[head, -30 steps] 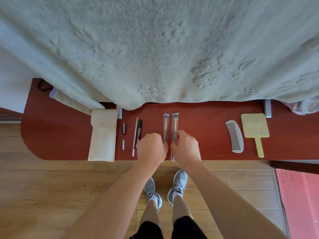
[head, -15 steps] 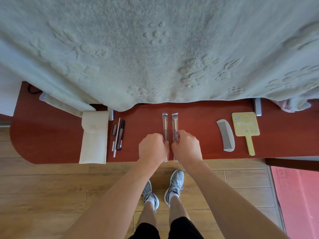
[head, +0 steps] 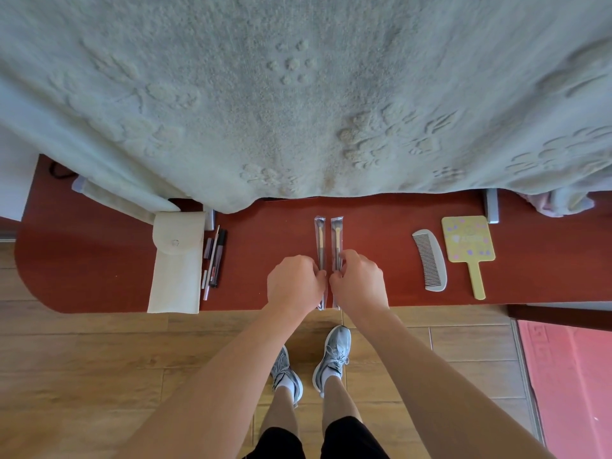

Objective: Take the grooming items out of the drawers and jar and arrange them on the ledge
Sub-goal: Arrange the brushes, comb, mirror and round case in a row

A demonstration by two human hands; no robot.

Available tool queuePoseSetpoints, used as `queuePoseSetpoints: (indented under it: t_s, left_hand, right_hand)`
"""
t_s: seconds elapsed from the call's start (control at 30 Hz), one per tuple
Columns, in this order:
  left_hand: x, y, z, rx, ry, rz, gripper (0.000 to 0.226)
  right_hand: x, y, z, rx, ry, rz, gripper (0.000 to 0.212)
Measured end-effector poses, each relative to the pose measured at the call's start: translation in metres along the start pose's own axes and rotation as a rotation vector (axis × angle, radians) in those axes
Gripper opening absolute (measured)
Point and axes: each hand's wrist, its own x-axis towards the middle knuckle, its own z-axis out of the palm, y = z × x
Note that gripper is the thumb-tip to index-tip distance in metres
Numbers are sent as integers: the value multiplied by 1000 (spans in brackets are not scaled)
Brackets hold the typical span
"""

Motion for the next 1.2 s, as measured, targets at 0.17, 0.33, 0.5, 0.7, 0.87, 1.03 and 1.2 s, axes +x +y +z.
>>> queuePoseSetpoints:
  t_s: [0.17,0.33,0.5,0.7,0.87,1.03,1.2]
  left_hand:
    - [0,-2,0,0,-4,-2,26]
    - [0,-3,-1,3,-1,-5,26]
    - [0,-5,0,-13,-5,-18,27]
    - [-2,-5,-3,-34,6,-23,27]
    - [-2,-7,-8,-31,12,-33,30]
    - [-4,-18,-18,-30,34,-32,30]
    - [-7,-49,-37,-33,95,-74,29]
  right_hand:
    - [0,1,-1,-2,0,-1,26]
    - [0,1,-1,-5,-7,4,28]
    - [1,1,0,-1,-9,18,28]
    - [0,0,-1,9,-7,21,28]
    - [-1,-2,-3,11,-3,25,28]
    - [0,-8,-6,12,33,17,36]
    - [-3,-26,-8,27,63,-11,20]
